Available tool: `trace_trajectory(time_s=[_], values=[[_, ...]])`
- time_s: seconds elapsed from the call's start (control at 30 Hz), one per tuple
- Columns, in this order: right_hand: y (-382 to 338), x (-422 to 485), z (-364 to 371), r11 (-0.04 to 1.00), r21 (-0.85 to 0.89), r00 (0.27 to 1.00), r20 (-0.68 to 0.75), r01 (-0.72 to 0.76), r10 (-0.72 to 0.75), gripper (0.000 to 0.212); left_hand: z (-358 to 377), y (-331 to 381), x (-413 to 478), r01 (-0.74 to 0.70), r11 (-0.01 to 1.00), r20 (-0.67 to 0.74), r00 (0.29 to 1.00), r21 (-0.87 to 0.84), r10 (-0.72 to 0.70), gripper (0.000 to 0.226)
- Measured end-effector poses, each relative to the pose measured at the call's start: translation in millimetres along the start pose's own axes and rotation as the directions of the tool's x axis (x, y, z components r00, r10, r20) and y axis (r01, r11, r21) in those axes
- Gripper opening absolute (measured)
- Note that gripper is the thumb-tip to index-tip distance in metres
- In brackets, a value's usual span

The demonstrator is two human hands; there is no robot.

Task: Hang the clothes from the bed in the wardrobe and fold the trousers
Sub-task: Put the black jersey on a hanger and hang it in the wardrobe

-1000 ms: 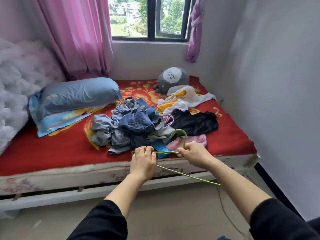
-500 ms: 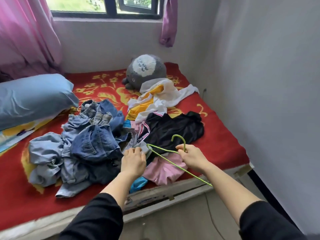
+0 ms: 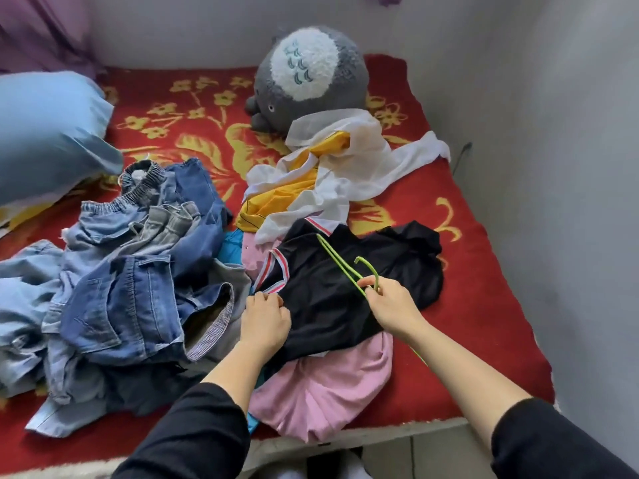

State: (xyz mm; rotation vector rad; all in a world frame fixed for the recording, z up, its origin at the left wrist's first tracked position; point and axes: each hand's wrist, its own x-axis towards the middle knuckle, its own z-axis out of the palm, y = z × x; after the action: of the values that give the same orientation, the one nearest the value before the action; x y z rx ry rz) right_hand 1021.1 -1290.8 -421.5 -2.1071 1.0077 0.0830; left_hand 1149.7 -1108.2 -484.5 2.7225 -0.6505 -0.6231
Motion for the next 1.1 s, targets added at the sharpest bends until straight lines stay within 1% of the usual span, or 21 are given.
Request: trace_trajectory(time_s=[0.2, 0.33, 0.37, 0.43, 0.53, 0.6, 0.7, 0.77, 0.83, 0.87, 0.9, 0.97, 1.03, 1.1], values=[[24.3, 68.5, 21.8, 0.996, -0.059, 0.998, -0.032, -0.060, 0.058, 0.030, 37.8, 0.3, 66.5, 0.132, 0.991, 0.081, 0.988, 0.015, -0.133, 0.033], [36.7, 96.4, 35.4, 0.996, -0.049, 0.997, -0.032, -0.078, 0.076, 0.031, 55.3, -1.7, 110.1, 0.186, 0.982, 0.097, 0.979, -0.043, -0.182, 0.035], [39.8, 100.4, 38.1, 0.996, -0.045, 0.997, -0.032, -0.073, 0.072, 0.030, 60.1, -1.9, 118.5, 0.182, 0.982, 0.118, 0.978, -0.053, -0.174, 0.037], [46.0, 104.9, 41.6, 0.998, -0.037, 0.998, -0.044, -0.055, 0.053, 0.030, 68.3, -0.1, 129.8, 0.177, 0.981, 0.204, 0.966, -0.083, -0.157, 0.041], [53.8, 110.7, 42.2, 0.999, -0.039, 0.997, -0.071, -0.038, 0.035, 0.030, 73.8, 5.2, 145.0, 0.253, 0.957, 0.335, 0.922, -0.142, -0.194, 0.045], [56.6, 113.3, 38.9, 0.999, -0.031, 0.996, -0.085, -0.038, 0.035, 0.030, 70.8, 10.7, 152.9, 0.312, 0.906, 0.367, 0.909, -0.287, -0.197, 0.040], [56.9, 114.5, 29.9, 0.998, -0.008, 0.991, -0.121, -0.056, 0.055, 0.029, 50.3, 27.2, 156.5, 0.320, 0.784, 0.293, 0.938, -0.531, -0.185, 0.027], [52.7, 113.3, 22.5, 0.997, 0.016, 0.989, -0.126, -0.072, 0.073, 0.027, 28.3, 40.5, 154.7, 0.332, 0.704, 0.293, 0.939, -0.628, -0.181, 0.025], [43.9, 110.0, 13.9, 0.993, 0.075, 0.987, -0.131, -0.085, 0.095, 0.024, 2.8, 53.1, 151.5, 0.352, 0.639, 0.334, 0.930, -0.684, -0.154, 0.030], [38.0, 107.6, 9.1, 0.990, 0.113, 0.986, -0.133, -0.090, 0.105, 0.022, -10.6, 58.9, 149.1, 0.338, 0.638, 0.344, 0.931, -0.692, -0.120, 0.034], [31.3, 104.6, 4.1, 0.984, 0.153, 0.985, -0.130, -0.093, 0.113, 0.022, -24.0, 64.6, 146.4, 0.299, 0.657, 0.341, 0.938, -0.692, -0.068, 0.038], [15.6, 96.7, -5.4, 0.970, 0.223, 0.987, -0.105, -0.094, 0.120, 0.020, -52.0, 79.2, 137.2, 0.158, 0.724, 0.282, 0.958, -0.672, 0.053, 0.045], [-2.5, 88.4, -14.8, 0.958, 0.273, 0.991, -0.074, -0.089, 0.113, 0.020, -79.7, 99.2, 125.9, -0.077, 0.810, 0.122, 0.976, -0.581, 0.180, 0.041], [-21.7, 81.2, -24.1, 0.946, 0.315, 0.993, -0.057, -0.077, 0.100, 0.019, -104.6, 119.7, 115.5, -0.296, 0.865, -0.042, 0.951, -0.406, 0.306, 0.030]])
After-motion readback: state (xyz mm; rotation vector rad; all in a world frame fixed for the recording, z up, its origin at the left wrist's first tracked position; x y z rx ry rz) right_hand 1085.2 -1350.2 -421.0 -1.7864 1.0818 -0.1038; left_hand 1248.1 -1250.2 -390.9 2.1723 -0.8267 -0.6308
